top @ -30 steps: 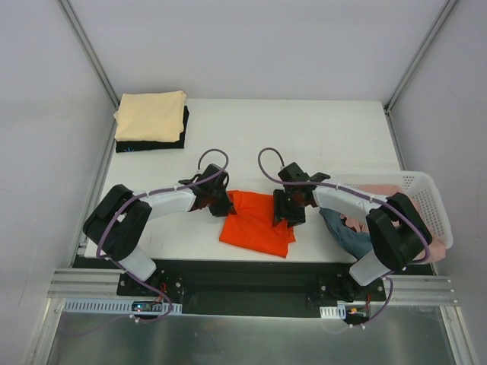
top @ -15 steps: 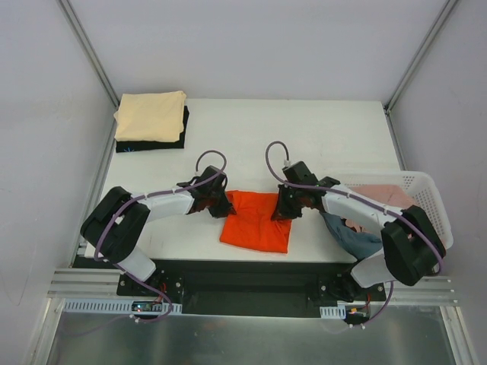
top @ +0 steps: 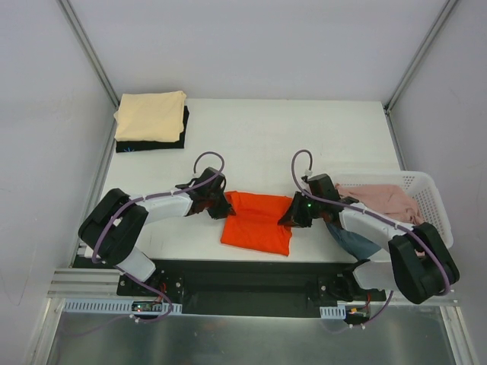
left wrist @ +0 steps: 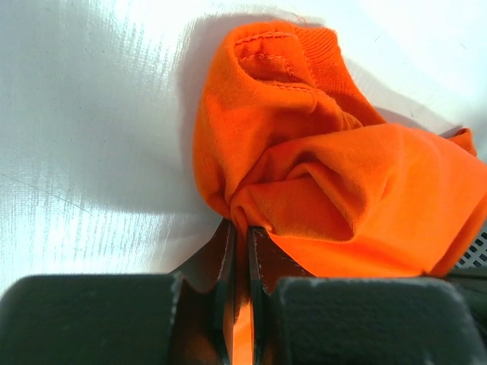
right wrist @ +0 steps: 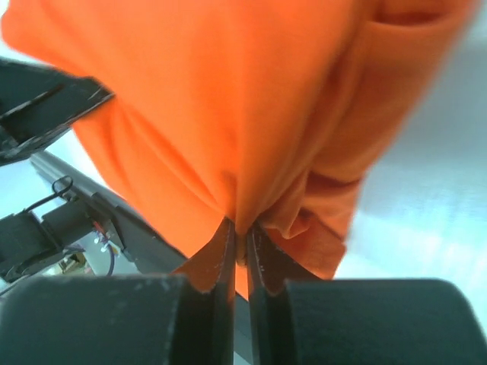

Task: Fold and stack the t-shirts
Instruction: Fold the long partially folded tshirt into a neat square

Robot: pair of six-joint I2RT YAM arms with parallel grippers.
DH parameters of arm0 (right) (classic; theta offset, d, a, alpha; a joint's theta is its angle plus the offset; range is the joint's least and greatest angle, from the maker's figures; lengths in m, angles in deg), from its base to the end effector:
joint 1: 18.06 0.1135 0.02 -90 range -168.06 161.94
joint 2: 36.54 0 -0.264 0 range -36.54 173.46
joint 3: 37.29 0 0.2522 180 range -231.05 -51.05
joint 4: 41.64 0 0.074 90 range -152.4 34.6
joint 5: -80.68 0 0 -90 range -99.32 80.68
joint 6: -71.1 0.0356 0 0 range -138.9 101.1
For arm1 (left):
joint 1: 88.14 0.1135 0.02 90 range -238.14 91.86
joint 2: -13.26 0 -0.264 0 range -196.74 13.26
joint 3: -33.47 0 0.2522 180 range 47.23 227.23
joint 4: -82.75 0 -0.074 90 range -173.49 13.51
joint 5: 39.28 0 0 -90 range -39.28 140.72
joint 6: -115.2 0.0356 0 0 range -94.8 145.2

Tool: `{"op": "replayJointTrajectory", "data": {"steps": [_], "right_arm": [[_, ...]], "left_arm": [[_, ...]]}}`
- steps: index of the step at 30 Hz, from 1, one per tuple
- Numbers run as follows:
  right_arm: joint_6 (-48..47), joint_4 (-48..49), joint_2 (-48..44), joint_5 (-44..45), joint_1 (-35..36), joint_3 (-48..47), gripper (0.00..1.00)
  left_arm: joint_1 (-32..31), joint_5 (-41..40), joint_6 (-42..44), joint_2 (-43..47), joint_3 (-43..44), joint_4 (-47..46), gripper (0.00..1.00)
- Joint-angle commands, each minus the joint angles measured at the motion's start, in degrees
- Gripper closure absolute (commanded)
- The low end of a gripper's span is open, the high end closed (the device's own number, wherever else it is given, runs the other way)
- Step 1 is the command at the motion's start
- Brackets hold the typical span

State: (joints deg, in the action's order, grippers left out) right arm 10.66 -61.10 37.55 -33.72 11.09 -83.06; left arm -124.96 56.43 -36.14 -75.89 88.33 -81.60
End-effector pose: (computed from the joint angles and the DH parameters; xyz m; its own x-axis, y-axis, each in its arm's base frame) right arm 0.2035 0.1303 0.1689 -0.9010 0.0119 -0.4336 -0.2777 0.7522 0.5976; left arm 0.2339 -0.1796 0.1516 -0.8621 -0.4453 -0.2419 -0.2270 0.7661 -0.6013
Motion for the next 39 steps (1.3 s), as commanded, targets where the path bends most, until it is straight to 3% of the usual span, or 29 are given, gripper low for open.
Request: {"op": "replayJointTrajectory", "data": {"steps": [1, 7, 9, 11, 12, 14, 15, 18, 24, 28, 37, 39], "right_arm": [[-3.9, 0.5, 1.0, 1.0, -4.3, 1.3, 0.90], [-10.2, -2.7, 6.0, 3.7, -4.9, -1.3, 0.68], [-10.9, -3.4, 5.8, 2.8, -4.9, -1.9, 0.60], [-11.5, -4.5, 4.5, 2.3, -4.8, -2.7, 0.58], [-12.0, -5.5, 3.7, 2.6, -4.9, -3.2, 0.57], [-13.8, -9.7, 0.7, 3.3, -4.7, -4.8, 0.53], [-14.5, -11.2, -0.2, 4.4, -4.8, -5.4, 0.48], [-17.1, -16.8, -4.0, 6.6, -4.8, -7.2, 0.40], [-18.8, -23.5, -6.8, 8.8, -3.2, -8.1, 0.36], [-16.9, -23.5, -5.3, 11.8, 1.5, -7.8, 0.36], [-12.6, -16.5, 3.8, 13.8, 4.0, -8.0, 0.47], [-12.1, -15.2, 4.1, 12.1, 4.1, -7.7, 0.54]], "left_arm": [[-0.7, -1.3, 1.1, -1.2, -0.5, 3.9, 1.00], [-0.7, 1.3, 4.8, -0.3, 0.1, 3.9, 1.00], [-0.8, 1.8, 5.9, 0.7, 0.1, 3.9, 0.90], [-0.8, 1.8, 6.3, 1.9, -0.1, 3.9, 0.81], [-0.9, 2.4, 6.6, 3.0, -0.1, 3.9, 0.67], [-0.9, 2.9, 8.1, 4.6, -0.2, 3.9, 0.54], [-0.8, 3.8, 8.8, 5.1, -0.4, 3.9, 0.42], [-0.9, 4.8, 10.7, 5.7, -0.5, 3.9, 0.28], [-0.8, 6.4, 12.3, 2.2, 1.1, 3.7, 0.23], [-0.9, 7.7, 12.7, -0.5, 2.4, 2.3, 0.23], [-0.9, 8.6, 12.2, -3.4, 2.8, 1.0, 0.32], [-1.0, 7.9, 11.6, -3.4, 1.9, 0.9, 0.35]]}}
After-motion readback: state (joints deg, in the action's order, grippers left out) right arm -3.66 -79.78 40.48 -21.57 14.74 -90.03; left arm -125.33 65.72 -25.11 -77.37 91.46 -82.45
